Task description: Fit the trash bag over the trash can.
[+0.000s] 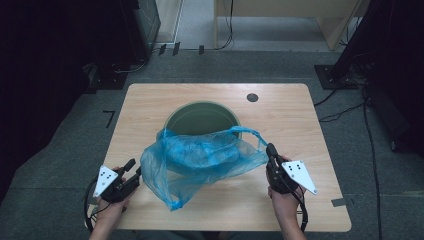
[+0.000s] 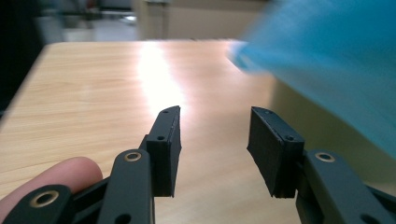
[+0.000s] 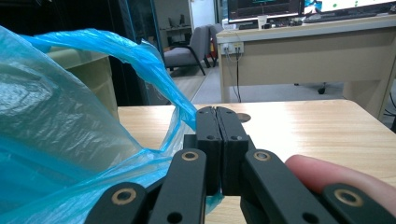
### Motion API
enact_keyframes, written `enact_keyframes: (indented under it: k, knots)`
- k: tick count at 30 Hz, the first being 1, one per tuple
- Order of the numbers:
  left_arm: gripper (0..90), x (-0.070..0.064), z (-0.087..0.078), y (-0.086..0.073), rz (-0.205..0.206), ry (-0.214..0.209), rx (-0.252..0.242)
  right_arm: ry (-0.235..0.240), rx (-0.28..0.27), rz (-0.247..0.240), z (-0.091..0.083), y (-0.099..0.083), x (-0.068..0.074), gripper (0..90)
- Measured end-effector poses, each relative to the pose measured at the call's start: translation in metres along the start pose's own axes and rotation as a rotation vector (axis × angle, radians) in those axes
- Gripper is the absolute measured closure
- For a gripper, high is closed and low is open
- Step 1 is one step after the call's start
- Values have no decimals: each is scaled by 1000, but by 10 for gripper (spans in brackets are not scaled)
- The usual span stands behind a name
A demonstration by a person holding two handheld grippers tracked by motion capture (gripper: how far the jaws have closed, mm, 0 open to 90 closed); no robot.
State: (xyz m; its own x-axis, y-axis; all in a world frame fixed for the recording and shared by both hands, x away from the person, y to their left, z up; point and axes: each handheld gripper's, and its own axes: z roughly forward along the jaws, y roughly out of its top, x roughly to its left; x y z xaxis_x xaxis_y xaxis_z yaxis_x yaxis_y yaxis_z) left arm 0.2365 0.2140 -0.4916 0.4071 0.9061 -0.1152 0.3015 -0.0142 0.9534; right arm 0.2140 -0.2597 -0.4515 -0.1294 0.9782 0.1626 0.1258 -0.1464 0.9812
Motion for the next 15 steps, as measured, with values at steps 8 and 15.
enact_keyframes:
  k: [8,15]
  knots:
    - [450,-22,-29,53,-74,37,-226,3,-16,-10,-1,3,3,900]
    - [293,-70,-38,100,-55,-150,-307,6,-19,-28,-1,3,7,900]
